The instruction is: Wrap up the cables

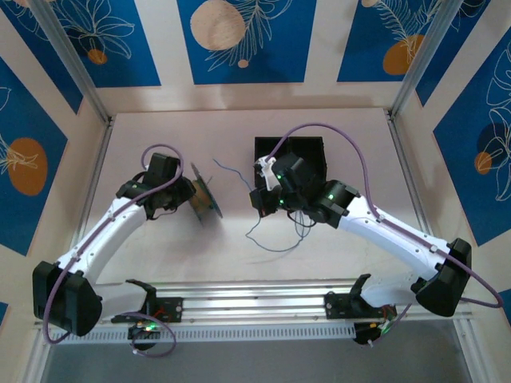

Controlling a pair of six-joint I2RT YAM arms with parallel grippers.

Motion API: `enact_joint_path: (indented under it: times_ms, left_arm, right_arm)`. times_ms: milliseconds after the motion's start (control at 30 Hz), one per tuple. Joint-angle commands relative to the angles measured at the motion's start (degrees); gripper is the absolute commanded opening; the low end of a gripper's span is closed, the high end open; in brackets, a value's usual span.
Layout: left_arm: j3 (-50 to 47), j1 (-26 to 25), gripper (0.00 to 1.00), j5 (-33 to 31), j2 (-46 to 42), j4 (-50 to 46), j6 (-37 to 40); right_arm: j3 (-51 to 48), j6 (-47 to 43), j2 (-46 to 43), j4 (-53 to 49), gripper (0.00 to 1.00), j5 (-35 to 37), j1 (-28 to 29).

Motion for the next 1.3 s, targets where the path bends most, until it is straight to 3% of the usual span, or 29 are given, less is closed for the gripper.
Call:
enact_joint_path:
  times_ms: [0,300,700,867,1000,1167,1267]
  left_arm:
    - [0.1,-1.3,0.29,-1.8,-1.0,1.5,-3.3]
    - [2.1,-3.0,0.57,-2.5,0.5,0.9,-4.4]
    - [3.9,-2.9,0.65,-5.9,-7.6,-1.6,-7.2]
    - [3.2,-3.0,1.0,-6.6,-10.7,-1.1,-5.3]
    - [3.3,-3.7,1.0,-2.6,-8.8,-0.1,-4.7]
    - [2.2,-6.7,1.0,-3.2,-7.0,-0.9,-5.3]
    - [2.3,-6.8,0.92,-3.3,-4.8,-1.4,-5.0]
  right_arm:
    - [-0.6,1.0,-0.3,1.3,0.0,1.3,0.5]
    - [-1.2,1.5,2.2,1.3,0.0,2.6,3.1]
    - [-2.2,17.9,8.8,2.8,0.0,10.8,10.2]
    - [-1.1,21.0,12.7,4.0,0.0,13.4,12.5]
    - [-0.3,20.8,15.5,7.3,0.0,12.5,13.8]
    - [0.7,20.8,17.7,8.9,0.0,12.1,13.8]
    - [0.8,20.5,18.2,10.8,0.0,10.5,13.8]
